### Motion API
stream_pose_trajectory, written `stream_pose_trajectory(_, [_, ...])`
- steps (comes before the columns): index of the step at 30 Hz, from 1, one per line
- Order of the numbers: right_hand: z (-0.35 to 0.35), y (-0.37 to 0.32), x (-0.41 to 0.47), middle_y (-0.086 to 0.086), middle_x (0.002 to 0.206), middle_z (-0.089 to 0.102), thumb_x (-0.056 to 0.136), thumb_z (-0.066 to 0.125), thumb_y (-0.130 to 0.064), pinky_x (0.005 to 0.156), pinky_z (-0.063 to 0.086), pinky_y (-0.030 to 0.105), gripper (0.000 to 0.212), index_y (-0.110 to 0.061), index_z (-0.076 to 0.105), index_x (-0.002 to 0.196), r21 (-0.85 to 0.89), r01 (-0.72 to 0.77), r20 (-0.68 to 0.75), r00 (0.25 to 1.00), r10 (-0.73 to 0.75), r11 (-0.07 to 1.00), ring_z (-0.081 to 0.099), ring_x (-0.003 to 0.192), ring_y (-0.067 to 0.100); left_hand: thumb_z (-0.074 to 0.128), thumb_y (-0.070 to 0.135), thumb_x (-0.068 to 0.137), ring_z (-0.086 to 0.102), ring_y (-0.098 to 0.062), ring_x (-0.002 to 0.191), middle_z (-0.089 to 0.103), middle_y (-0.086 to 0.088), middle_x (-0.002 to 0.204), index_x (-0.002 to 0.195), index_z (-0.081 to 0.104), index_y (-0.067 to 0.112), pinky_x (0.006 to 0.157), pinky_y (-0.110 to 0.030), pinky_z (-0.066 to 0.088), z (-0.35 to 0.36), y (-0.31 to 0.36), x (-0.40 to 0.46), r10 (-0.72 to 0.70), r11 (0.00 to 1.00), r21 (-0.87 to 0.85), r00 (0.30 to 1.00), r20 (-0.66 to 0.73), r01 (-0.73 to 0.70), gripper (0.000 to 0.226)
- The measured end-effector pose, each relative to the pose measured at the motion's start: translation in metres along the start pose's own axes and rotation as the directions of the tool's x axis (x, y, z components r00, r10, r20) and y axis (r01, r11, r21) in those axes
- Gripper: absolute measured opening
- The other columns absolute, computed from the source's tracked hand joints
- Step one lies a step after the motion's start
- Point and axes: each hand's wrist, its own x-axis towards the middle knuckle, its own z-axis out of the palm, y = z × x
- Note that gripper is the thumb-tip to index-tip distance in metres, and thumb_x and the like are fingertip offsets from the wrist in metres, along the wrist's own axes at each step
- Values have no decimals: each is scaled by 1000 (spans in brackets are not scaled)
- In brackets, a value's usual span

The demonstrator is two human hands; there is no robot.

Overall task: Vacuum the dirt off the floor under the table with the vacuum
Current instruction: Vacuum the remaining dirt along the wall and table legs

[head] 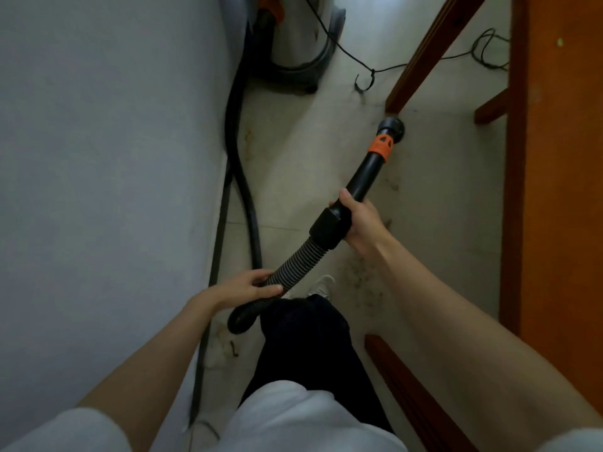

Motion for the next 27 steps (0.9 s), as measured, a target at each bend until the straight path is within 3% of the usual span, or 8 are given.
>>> stream_pose_trajectory(2, [-2, -4, 7, 4, 77, 54, 96, 53, -13, 79, 51, 37, 9, -10, 47, 103, -7, -1, 12, 1000, 1, 1000, 57, 72, 17, 47, 32, 96, 47, -7, 114, 52, 6, 119, 134, 45, 19, 70, 2, 38, 2, 8, 6, 2, 1000, 3, 1000, -15, -2, 41])
stream_pose_trajectory(5, [-7, -9, 21, 5, 85, 57, 95, 56, -16, 82, 52, 37, 20, -9, 48, 112, -137, 35, 10, 999, -34, 990, 59, 79, 19, 46, 28, 97, 53, -7, 104, 54, 0, 120, 133, 48, 15, 66, -3, 42, -1, 23, 21, 26, 999, -19, 998, -57, -27, 38])
stream_pose_trajectory(9, [-3, -16, 46, 9, 101, 60, 94, 57, -29, 92, 51, 40, 33, -12, 46, 120, -346, 140, 22, 990, -142, 928, 61, 97, 25, 42, 19, 100, 56, -7, 80, 62, -9, 103, 122, 57, 1, 62, -5, 44, -25, 60, 55, 80, 994, -54, 962, -262, -97, 33])
stream_pose_trajectory(13, [16, -19, 88, 10, 102, 60, 97, 48, -40, 81, 51, 34, 40, -9, 48, 122, -323, 137, -21, 988, -152, 936, 61, 94, 24, 32, 25, 103, 59, -15, 91, 63, -5, 102, 121, 57, 7, 75, -19, 46, -71, 107, 106, 90, 976, -135, 887, -453, -168, 36])
stream_pose_trajectory(16, [22, -18, 134, 11, 103, 60, 97, 47, -42, 83, 51, 37, 42, -8, 50, 122, -364, 158, -85, 976, -201, 918, 61, 96, 26, 28, 25, 103, 56, -17, 93, 62, -5, 105, 121, 55, 8, 74, -20, 44, -115, 145, 155, 113, 963, -149, 842, -527, -223, 36])
stream_pose_trajectory(20, [21, -21, 208, 12, 102, 61, 96, 49, -41, 81, 52, 38, 37, -11, 51, 117, -335, 180, -135, 962, -236, 925, 62, 93, 26, 29, 25, 103, 52, -16, 97, 60, -5, 114, 127, 52, 9, 72, -24, 43, -158, 176, 238, 181, 973, -42, 863, -471, -226, 37])
stream_pose_trajectory(22, [16, -24, 248, 10, 99, 61, 96, 48, -43, 81, 52, 37, 37, -12, 50, 117, -324, 181, -160, 957, -242, 929, 62, 90, 24, 28, 27, 103, 53, -17, 100, 59, -6, 120, 131, 49, 9, 80, -27, 42, -166, 180, 283, 168, 980, -32, 900, -401, -197, 39])
stream_pose_trajectory(27, [-31, -16, 345, 2, 83, 60, 97, 46, -42, 62, 47, 23, 31, -14, 54, 107, -355, 196, -185, 944, -274, 914, 59, 73, 14, 25, 28, 104, 52, -18, 100, 58, -9, 124, 133, 46, 6, 82, -29, 42, -165, 186, 405, 161, 977, -76, 930, -331, -197, 42])
